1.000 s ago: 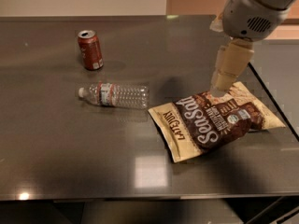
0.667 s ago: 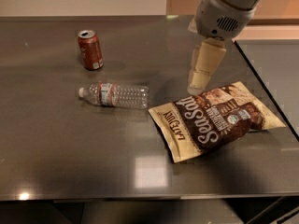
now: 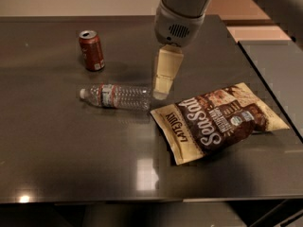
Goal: Place water bottle upright
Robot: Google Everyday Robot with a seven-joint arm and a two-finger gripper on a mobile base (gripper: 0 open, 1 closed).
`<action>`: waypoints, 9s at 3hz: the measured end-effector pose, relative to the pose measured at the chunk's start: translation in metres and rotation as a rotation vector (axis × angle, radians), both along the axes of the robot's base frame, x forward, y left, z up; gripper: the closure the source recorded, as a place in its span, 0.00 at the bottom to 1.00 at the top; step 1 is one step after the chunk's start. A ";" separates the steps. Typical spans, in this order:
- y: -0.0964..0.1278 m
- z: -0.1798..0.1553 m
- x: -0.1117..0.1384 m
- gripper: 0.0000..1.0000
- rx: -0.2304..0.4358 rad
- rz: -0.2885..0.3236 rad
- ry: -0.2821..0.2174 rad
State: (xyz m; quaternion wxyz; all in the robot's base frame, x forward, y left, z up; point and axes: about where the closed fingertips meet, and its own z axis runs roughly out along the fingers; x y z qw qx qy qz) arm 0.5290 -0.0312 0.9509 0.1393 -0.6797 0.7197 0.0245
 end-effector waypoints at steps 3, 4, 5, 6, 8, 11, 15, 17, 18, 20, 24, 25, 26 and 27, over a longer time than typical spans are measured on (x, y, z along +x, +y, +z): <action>0.068 -0.037 0.032 0.00 -0.087 0.005 0.052; 0.084 -0.047 0.036 0.00 -0.095 -0.003 0.064; 0.096 -0.058 0.035 0.00 -0.103 -0.027 0.078; 0.108 -0.071 0.030 0.00 -0.119 -0.045 0.092; 0.132 -0.085 0.022 0.00 -0.131 -0.062 0.098; 0.155 -0.098 0.011 0.41 -0.144 -0.066 0.113; 0.090 0.003 0.049 1.00 0.237 -0.021 0.077; 0.060 0.060 0.084 1.00 0.707 0.039 0.014; 0.057 0.073 0.091 1.00 0.881 0.018 -0.002; 0.060 0.069 0.089 1.00 1.045 -0.117 -0.035; 0.076 0.044 0.099 1.00 1.259 -0.177 -0.191; 0.081 0.038 0.102 1.00 1.289 -0.160 -0.218; 0.087 0.029 0.105 1.00 1.291 -0.152 -0.204; 0.093 0.019 0.106 1.00 1.287 -0.148 -0.180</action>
Offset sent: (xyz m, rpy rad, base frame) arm 0.0292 0.0720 -0.0427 -0.1347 0.0850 0.0197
